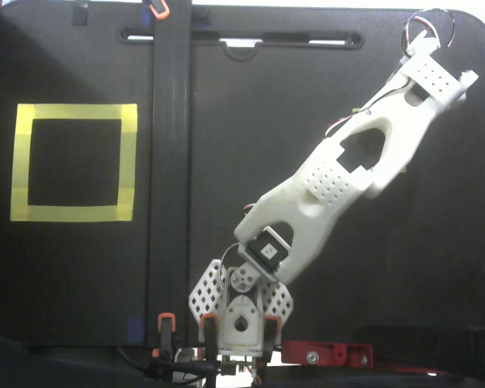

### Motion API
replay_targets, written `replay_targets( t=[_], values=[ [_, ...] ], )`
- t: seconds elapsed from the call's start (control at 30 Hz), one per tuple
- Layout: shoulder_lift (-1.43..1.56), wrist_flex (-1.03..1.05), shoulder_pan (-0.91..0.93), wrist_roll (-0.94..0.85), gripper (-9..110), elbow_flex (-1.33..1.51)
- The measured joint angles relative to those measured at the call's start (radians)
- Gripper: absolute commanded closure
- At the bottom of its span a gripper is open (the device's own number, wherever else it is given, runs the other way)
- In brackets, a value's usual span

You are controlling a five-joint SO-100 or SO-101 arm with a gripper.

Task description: Grasp the block and place it in the designated area.

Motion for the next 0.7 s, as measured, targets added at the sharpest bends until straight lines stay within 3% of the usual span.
replay_targets(
  t=[0.37,0.7],
  values=[
    [-0.003,0.014,0.002,0.002,81,-0.012],
    [-0.003,0.186,0.011,0.002,81,-0.133]
  ],
)
